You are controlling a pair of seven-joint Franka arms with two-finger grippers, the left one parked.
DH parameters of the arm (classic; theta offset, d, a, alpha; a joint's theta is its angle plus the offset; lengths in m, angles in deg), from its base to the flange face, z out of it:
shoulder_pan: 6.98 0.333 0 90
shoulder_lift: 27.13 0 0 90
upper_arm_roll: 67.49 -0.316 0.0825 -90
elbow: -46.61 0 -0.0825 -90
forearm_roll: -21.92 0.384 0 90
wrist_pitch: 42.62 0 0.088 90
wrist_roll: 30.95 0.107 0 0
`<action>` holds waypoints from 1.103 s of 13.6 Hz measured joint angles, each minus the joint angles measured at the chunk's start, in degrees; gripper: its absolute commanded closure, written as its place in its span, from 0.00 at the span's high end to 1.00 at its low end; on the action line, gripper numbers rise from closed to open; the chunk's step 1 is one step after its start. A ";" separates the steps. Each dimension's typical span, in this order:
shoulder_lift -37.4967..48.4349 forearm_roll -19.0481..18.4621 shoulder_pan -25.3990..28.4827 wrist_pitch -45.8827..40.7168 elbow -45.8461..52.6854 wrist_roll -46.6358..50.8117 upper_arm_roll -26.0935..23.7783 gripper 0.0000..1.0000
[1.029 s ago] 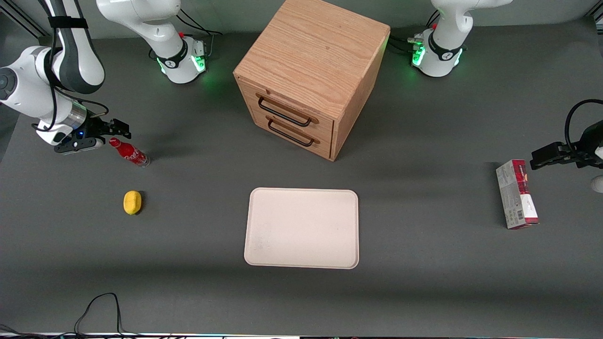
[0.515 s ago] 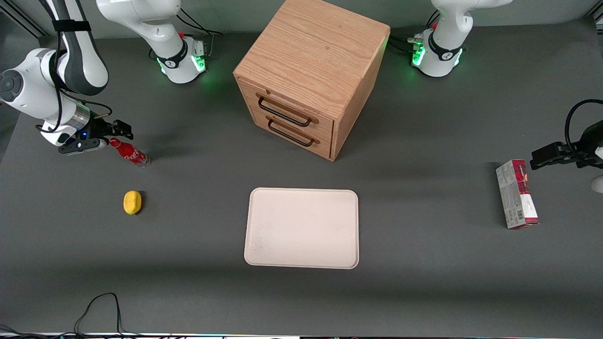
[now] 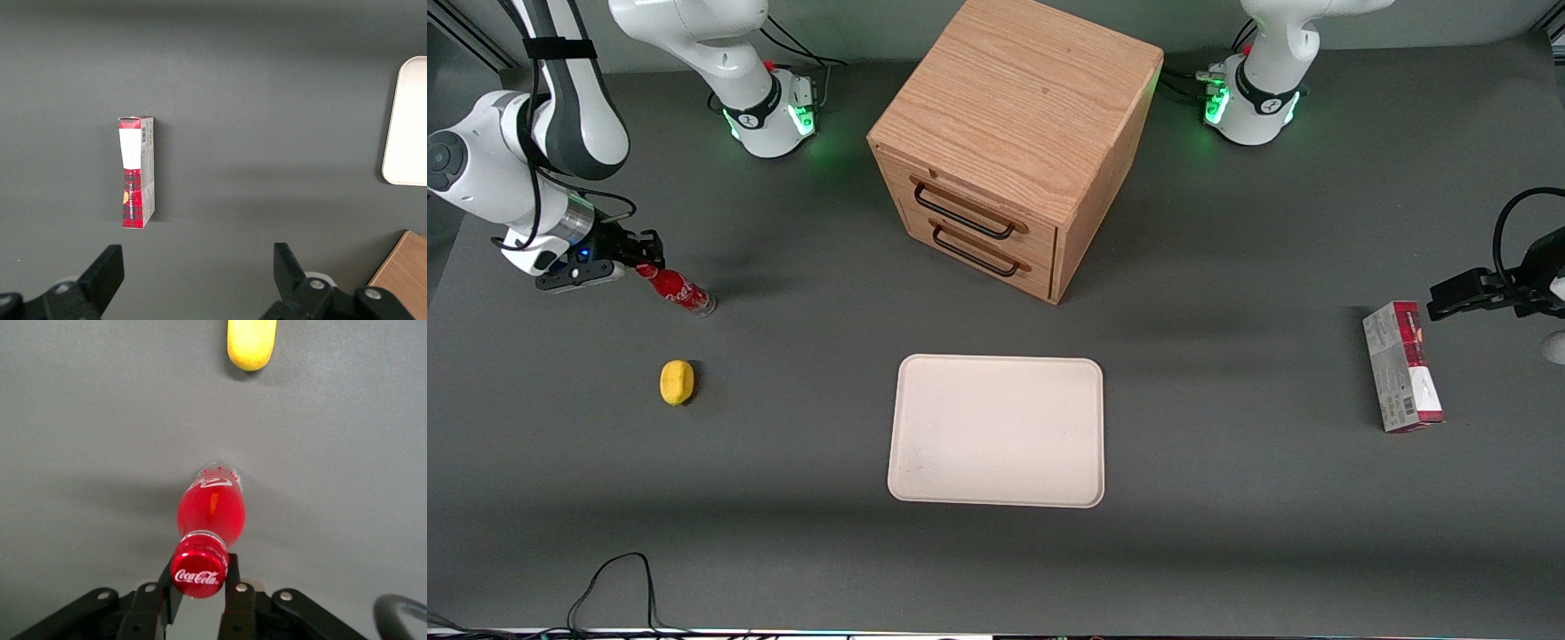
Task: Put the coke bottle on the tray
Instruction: 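Lower the right gripper and close it around the bottle's neck, then carry the held bottle with the right gripper over the cream tray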
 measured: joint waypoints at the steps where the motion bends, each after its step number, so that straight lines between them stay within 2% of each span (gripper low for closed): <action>1: 0.00 0.00 0.01 0.00 0.01 -0.02 0.00 0.00; 4: 0.03 0.00 0.24 -1.81 1.47 -0.02 -0.13 0.00; 6: 0.18 0.00 0.57 -8.40 6.51 -0.02 -0.89 0.00; 11: -2.01 0.07 0.87 -30.58 30.02 3.99 -6.98 0.00; 13: -7.36 1.16 1.39 -38.98 42.13 7.58 -9.96 0.00; 15: -14.16 3.62 1.93 -43.38 52.75 10.90 -11.14 0.00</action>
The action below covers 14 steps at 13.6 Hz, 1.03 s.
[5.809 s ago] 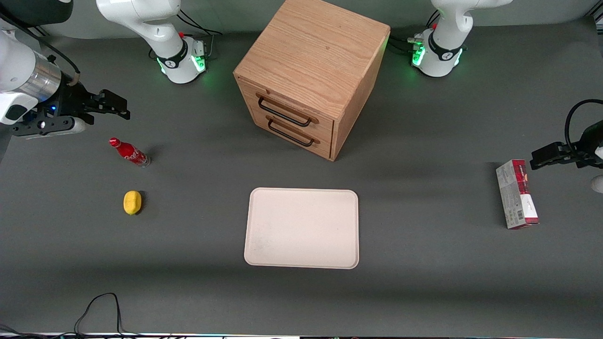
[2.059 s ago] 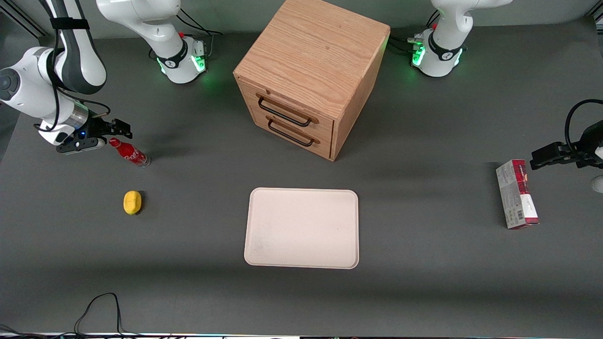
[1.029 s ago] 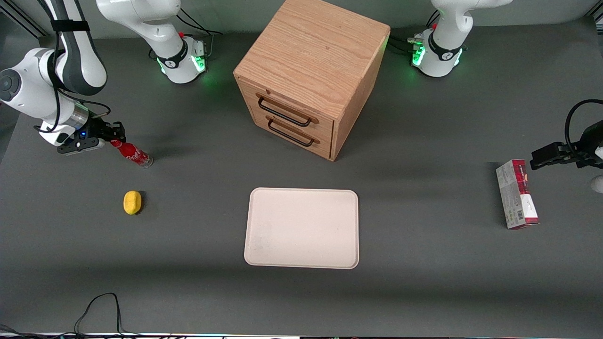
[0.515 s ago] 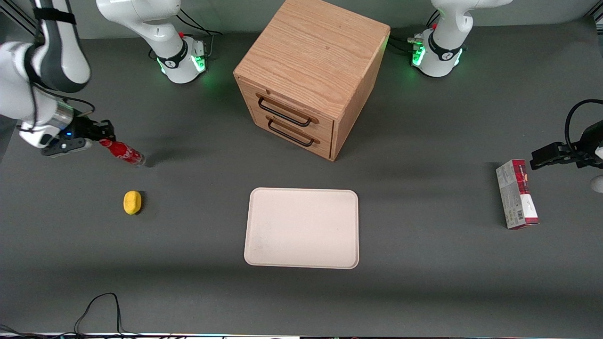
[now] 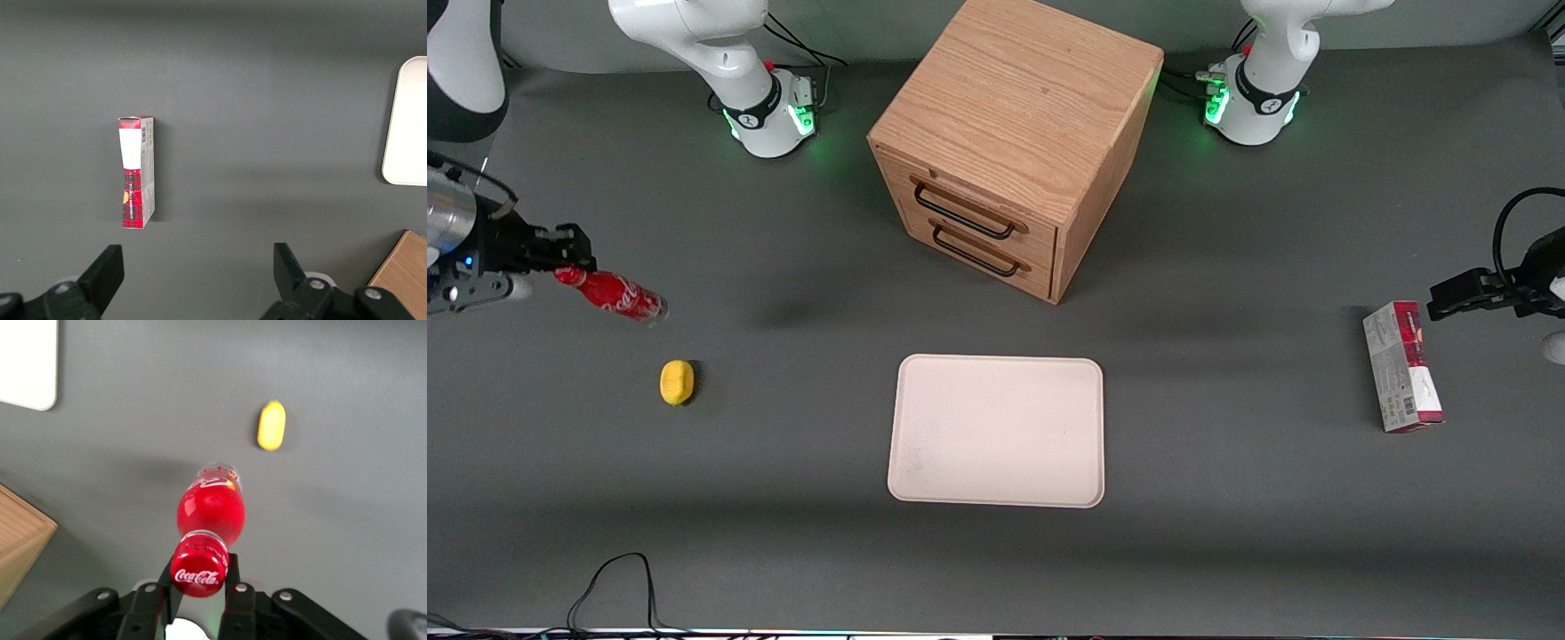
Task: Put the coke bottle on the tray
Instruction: 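Carry the held bottle with the right gripper over the cream tray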
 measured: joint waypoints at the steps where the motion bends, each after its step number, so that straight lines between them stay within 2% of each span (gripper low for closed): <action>1: -2.83 0.44 0.02 -0.98 3.68 1.32 -0.64 0.00; 4: -9.43 0.78 -0.06 -1.99 10.94 7.73 -4.62 0.00; 10: -29.88 0.87 1.29 -1.79 32.15 32.62 -20.53 0.00; 14: -40.36 -1.06 7.56 6.06 39.44 36.37 -21.35 0.00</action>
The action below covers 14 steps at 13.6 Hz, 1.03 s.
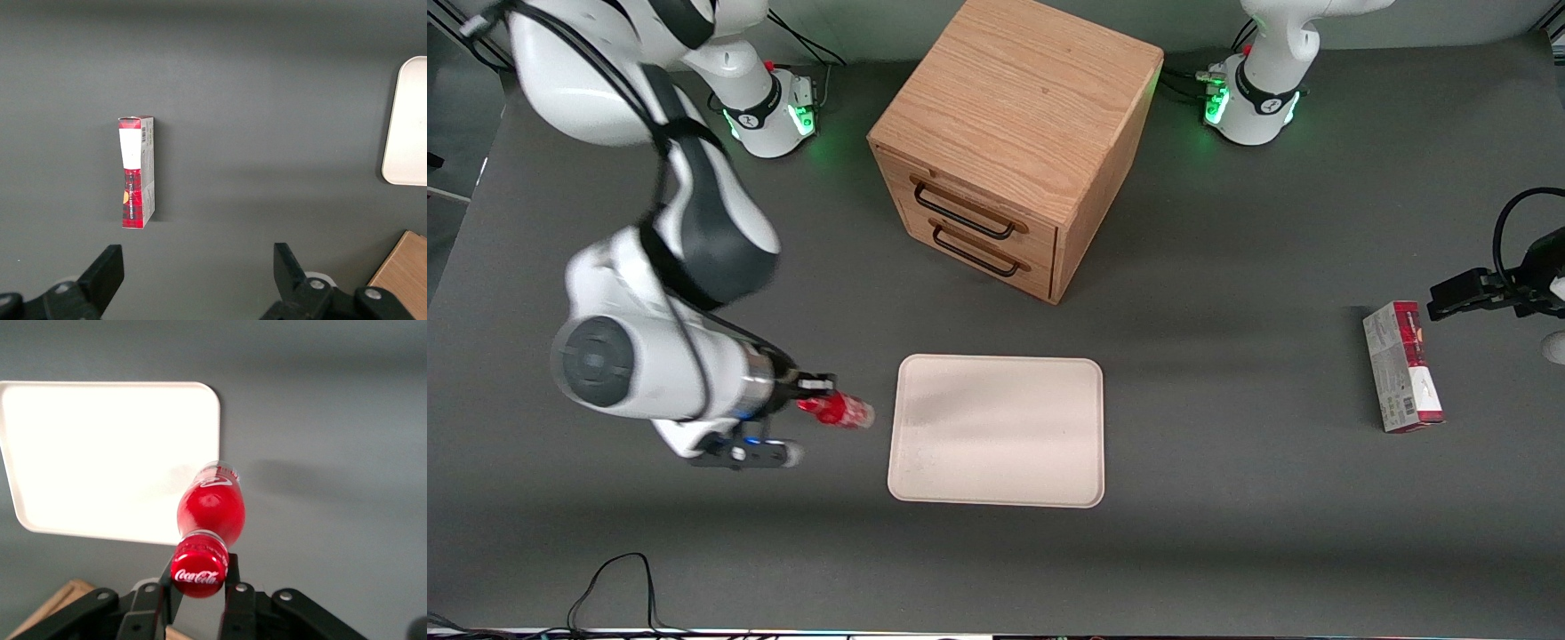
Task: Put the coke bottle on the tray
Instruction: 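Carry the held bottle with the right gripper over the cream tray, then lower the bottle onto the tray and open the right gripper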
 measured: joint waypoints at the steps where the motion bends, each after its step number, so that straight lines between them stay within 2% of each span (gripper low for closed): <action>1: -1.70 -0.87 1.49 2.25 0.47 0.74 -0.02 0.00; 6: -7.01 -5.96 6.03 8.19 1.54 3.51 -0.02 0.00; 11: -9.20 -6.98 5.95 11.78 1.70 4.22 0.41 0.00; 12: -9.43 -7.07 5.92 12.24 1.76 4.26 0.45 0.14; 13: -9.58 -7.09 5.93 12.44 1.91 4.28 0.44 0.99; 14: -9.70 -7.12 5.93 12.46 2.12 4.29 0.44 1.00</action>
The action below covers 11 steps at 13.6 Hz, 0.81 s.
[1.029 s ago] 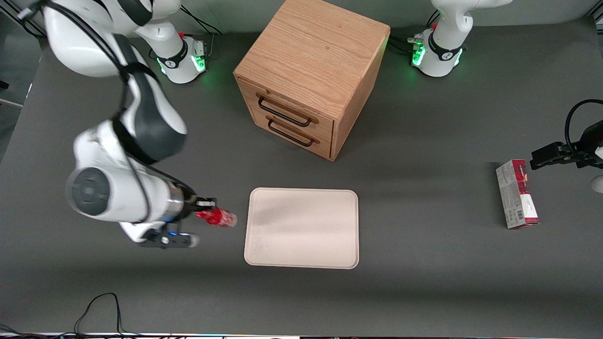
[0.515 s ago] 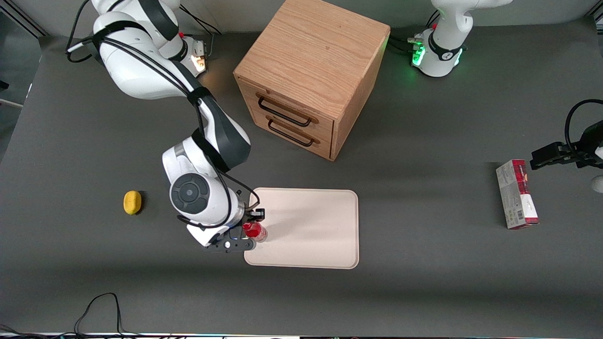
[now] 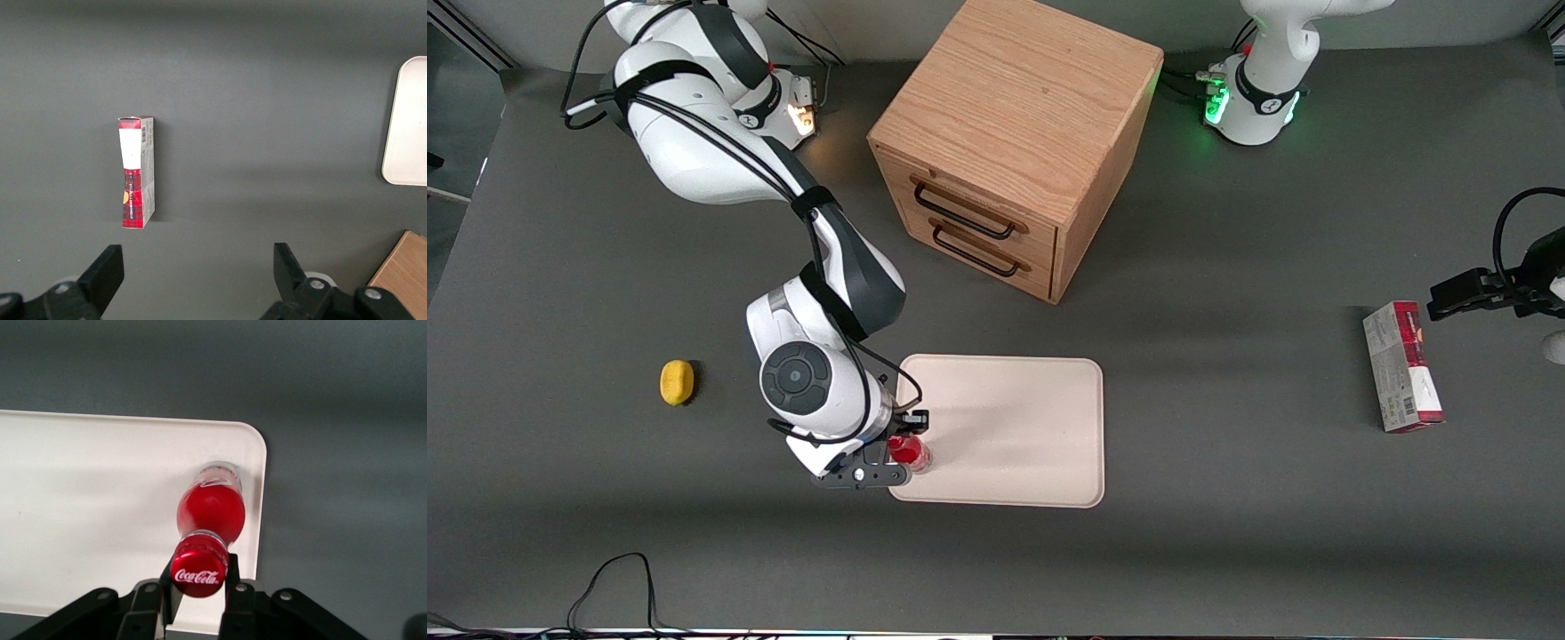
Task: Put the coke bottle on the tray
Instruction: 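Lower the bottle onto the tray and open the right gripper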
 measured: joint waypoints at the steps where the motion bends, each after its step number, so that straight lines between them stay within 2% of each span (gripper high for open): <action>1: -0.07 -0.05 0.00 0.17 0.12 0.02 0.00 1.00; 7: 0.02 -0.23 0.02 0.52 1.08 0.05 -0.01 1.00; 11: 4.25 -0.24 -1.77 -4.76 -2.09 -0.11 0.09 1.00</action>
